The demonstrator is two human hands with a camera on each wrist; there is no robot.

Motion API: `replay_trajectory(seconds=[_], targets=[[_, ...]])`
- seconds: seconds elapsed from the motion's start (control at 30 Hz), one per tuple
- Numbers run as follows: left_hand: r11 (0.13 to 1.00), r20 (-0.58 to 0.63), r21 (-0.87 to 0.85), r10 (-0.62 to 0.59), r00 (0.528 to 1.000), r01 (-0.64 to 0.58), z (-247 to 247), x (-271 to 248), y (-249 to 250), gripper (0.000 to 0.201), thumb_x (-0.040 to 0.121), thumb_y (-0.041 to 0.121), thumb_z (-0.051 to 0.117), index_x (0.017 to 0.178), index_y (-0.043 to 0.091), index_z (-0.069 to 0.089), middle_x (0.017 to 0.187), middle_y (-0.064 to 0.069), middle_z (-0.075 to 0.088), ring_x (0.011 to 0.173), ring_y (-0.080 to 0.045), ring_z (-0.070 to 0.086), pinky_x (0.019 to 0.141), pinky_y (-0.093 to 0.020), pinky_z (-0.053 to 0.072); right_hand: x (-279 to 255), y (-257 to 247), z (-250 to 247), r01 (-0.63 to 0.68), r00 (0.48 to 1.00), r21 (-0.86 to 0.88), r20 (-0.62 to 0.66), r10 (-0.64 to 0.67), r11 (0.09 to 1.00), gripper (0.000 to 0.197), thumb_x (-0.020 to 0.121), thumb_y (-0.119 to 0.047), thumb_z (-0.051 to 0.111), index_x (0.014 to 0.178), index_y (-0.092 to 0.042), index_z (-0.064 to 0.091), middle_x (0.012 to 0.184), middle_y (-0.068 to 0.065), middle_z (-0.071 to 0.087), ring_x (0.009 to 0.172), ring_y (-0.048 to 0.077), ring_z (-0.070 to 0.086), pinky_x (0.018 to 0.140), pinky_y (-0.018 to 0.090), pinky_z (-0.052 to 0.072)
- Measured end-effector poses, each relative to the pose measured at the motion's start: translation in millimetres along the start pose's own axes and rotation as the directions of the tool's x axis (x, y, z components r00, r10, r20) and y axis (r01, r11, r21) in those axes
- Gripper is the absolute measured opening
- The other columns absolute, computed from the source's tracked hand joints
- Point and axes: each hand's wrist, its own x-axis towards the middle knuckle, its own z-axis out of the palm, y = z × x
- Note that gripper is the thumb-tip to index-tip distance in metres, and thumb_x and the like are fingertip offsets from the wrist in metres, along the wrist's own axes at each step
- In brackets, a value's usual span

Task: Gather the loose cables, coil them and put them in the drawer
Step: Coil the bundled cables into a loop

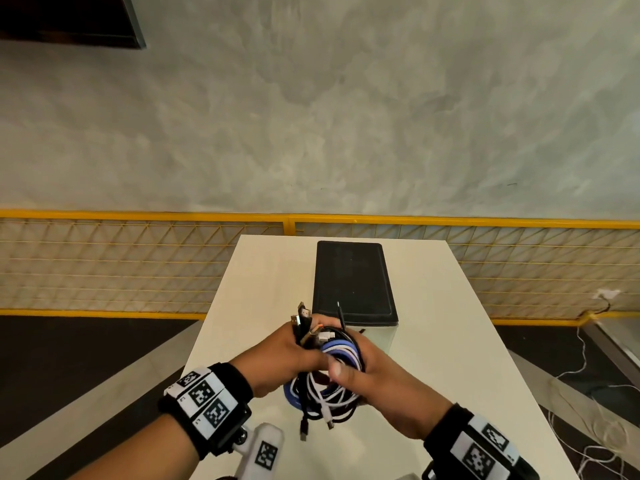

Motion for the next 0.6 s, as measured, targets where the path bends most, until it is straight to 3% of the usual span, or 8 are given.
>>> replay_trajectory(seconds=[0.1, 0.2, 0.27, 0.33, 0.4, 0.47, 0.53, 0.6], targets=[[0.978, -0.043, -0.207, -0.019, 0.999, 0.010, 12, 1, -6, 0.043, 0.079, -0.006, 0.067, 0.115, 0.018, 0.068, 0.109, -0.012, 0.074, 0.102, -0.024, 0.070, 0.092, -0.037, 0.056, 4, 6, 3, 0.098, 0.983, -0.016, -0.156, -0.099, 0.995, 0.040, 0.092, -0.020, 0.067, 0.130, -0.025, 0.058, 0.123, 0.005, 0.068, 0.116, 0.024, 0.064, 0.099, 0.040, 0.052], [0.929, -0.040, -0.361, -0.106, 0.994, 0.085, 15, 4, -17, 0.051, 0.079, -0.002, 0.067, 0.129, 0.006, 0.057, 0.120, -0.031, 0.065, 0.103, -0.036, 0.066, 0.096, -0.051, 0.052, 4, 9, -3, 0.088, 0.976, -0.155, -0.185, -0.116, 0.984, 0.039, 0.087, -0.025, 0.072, 0.124, -0.034, 0.061, 0.112, -0.003, 0.073, 0.105, 0.016, 0.069, 0.086, 0.029, 0.056], [0.886, -0.031, -0.449, -0.144, 0.989, 0.114, 16, 3, -22, 0.054, 0.080, 0.001, 0.068, 0.132, 0.006, 0.054, 0.122, -0.032, 0.063, 0.103, -0.037, 0.065, 0.094, -0.050, 0.053, 2, 11, -7, 0.049, 0.981, -0.237, -0.171, -0.091, 0.970, 0.042, 0.088, -0.025, 0.071, 0.125, -0.041, 0.058, 0.112, -0.008, 0.073, 0.105, 0.012, 0.069, 0.088, 0.028, 0.056], [0.841, 0.027, -0.522, -0.148, 0.989, 0.140, 16, 2, -28, 0.055, 0.081, 0.005, 0.069, 0.133, 0.009, 0.054, 0.122, -0.028, 0.064, 0.107, -0.037, 0.064, 0.094, -0.049, 0.052, 2, 13, -9, -0.018, 0.991, -0.336, -0.134, -0.029, 0.942, 0.056, 0.088, -0.024, 0.070, 0.135, -0.047, 0.048, 0.115, -0.011, 0.071, 0.105, 0.007, 0.068, 0.092, 0.029, 0.055], [0.841, 0.088, -0.518, -0.131, 0.987, 0.158, 17, 1, -31, 0.057, 0.081, 0.004, 0.071, 0.135, 0.012, 0.054, 0.126, -0.028, 0.062, 0.111, -0.039, 0.062, 0.098, -0.052, 0.049, 3, 15, -10, -0.107, 0.992, -0.434, -0.111, 0.065, 0.895, 0.078, 0.086, -0.028, 0.068, 0.148, -0.050, 0.025, 0.119, -0.013, 0.068, 0.105, 0.002, 0.066, 0.094, 0.026, 0.054], [0.874, 0.078, -0.465, -0.118, 0.990, 0.141, 17, 3, -33, 0.063, 0.080, 0.000, 0.070, 0.137, 0.018, 0.052, 0.128, -0.028, 0.062, 0.113, -0.041, 0.062, 0.101, -0.054, 0.047, 2, 16, -12, -0.182, 0.983, -0.458, -0.093, 0.157, 0.870, 0.090, 0.088, -0.031, 0.064, 0.151, -0.051, 0.003, 0.120, -0.016, 0.066, 0.103, -0.002, 0.065, 0.092, 0.019, 0.052], [0.907, 0.017, -0.409, -0.101, 0.995, 0.099, 17, 6, -30, 0.062, 0.080, -0.002, 0.066, 0.135, 0.024, 0.055, 0.124, -0.024, 0.067, 0.112, -0.038, 0.065, 0.098, -0.050, 0.051, 2, 17, -14, -0.189, 0.981, -0.341, -0.034, 0.189, 0.921, 0.096, 0.089, -0.027, 0.063, 0.150, -0.050, -0.007, 0.128, -0.020, 0.061, 0.111, -0.003, 0.062, 0.097, 0.019, 0.049], [0.921, -0.038, -0.386, -0.075, 0.996, 0.054, 17, 10, -28, 0.056, 0.080, -0.002, 0.064, 0.131, 0.022, 0.059, 0.120, -0.022, 0.069, 0.109, -0.036, 0.067, 0.095, -0.045, 0.053, 1, 18, -19, -0.168, 0.984, -0.145, 0.036, 0.175, 0.975, 0.102, 0.087, -0.019, 0.065, 0.151, -0.047, -0.009, 0.137, -0.023, 0.054, 0.124, 0.001, 0.056, 0.107, 0.029, 0.044]])
